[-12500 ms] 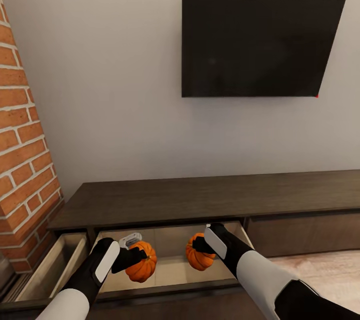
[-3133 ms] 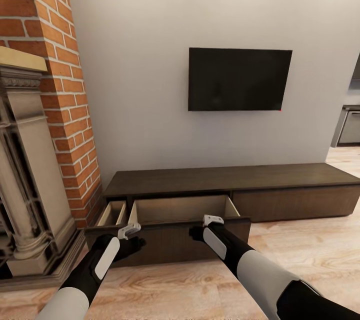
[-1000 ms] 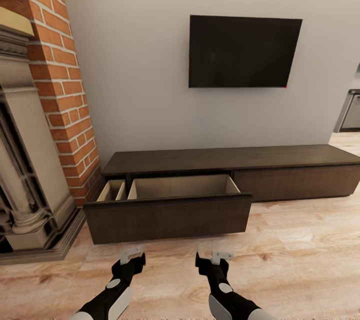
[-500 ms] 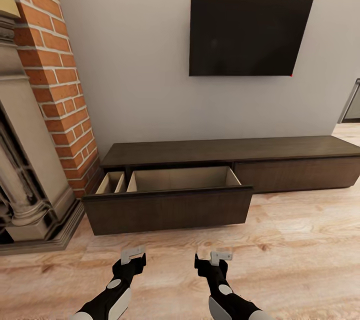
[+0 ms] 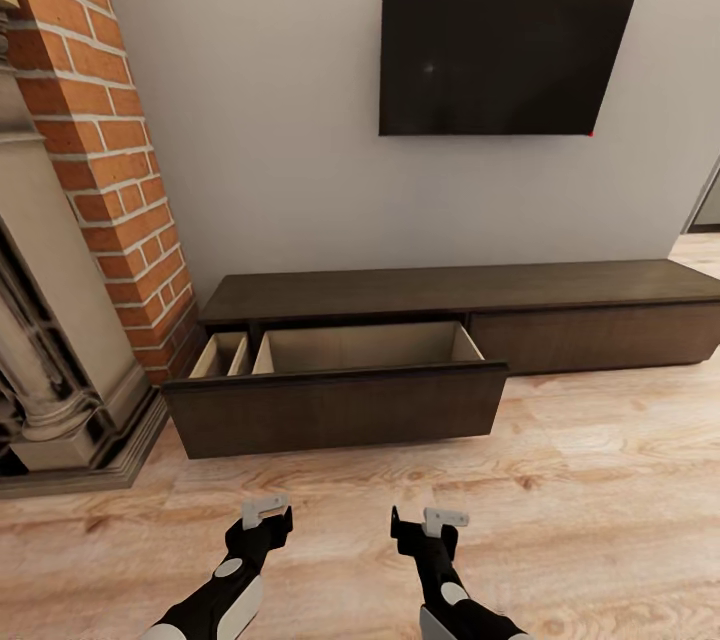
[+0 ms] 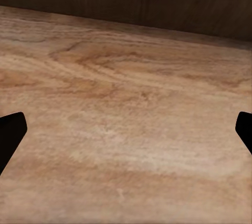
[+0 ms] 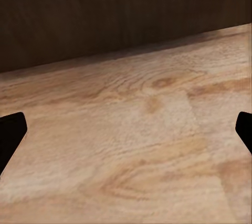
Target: Place each of the two pumpkins and all three candles from the living room inside a cabinet in the living room (use any cabinet), then make sure every cabinet is closed, and position the cauldron so it is next to a table in the living room.
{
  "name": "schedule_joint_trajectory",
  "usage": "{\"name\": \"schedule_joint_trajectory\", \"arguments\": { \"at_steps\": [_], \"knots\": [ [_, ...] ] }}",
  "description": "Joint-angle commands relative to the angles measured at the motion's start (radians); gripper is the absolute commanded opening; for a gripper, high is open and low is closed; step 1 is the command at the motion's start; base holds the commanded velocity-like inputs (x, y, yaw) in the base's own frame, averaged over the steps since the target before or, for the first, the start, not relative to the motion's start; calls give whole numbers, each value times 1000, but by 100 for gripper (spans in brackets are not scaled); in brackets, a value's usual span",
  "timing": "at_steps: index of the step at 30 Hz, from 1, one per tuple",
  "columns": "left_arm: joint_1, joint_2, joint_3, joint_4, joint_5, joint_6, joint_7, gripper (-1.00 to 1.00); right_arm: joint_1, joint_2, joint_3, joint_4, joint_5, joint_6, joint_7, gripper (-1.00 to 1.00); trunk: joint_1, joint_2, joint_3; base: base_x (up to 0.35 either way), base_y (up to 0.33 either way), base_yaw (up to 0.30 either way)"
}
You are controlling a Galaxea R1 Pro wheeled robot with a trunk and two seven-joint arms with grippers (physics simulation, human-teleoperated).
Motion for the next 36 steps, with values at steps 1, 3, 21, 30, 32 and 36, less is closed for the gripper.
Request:
{"name": "schedule_joint_trajectory", "arguments": {
  "at_steps": [1,3,21,30,32,36],
  "knots": [
    [-1,0,-9,0,7,-4,7,100,3,0,9,0,-6,-20,-7,100,0,0,-1,0,0,0],
    [-1,0,-9,0,7,-4,7,100,6,-1,10,0,-6,-38,-7,100,0,0,-1,0,0,0],
    [-1,2,-9,0,8,-4,7,100,9,-1,11,0,-10,-47,-7,100,0,0,-1,196,40,0],
    [-1,2,-9,0,8,-4,7,100,9,-1,10,0,-11,-46,-7,100,0,0,-1,192,5,0],
    [-1,2,-9,0,8,-4,7,100,9,-1,10,0,-11,-46,-7,100,0,0,-1,131,0,0],
    [-1,2,-9,0,10,-4,8,100,9,-1,10,0,-11,-46,-7,100,0,0,-1,188,0,0]
  ]
}}
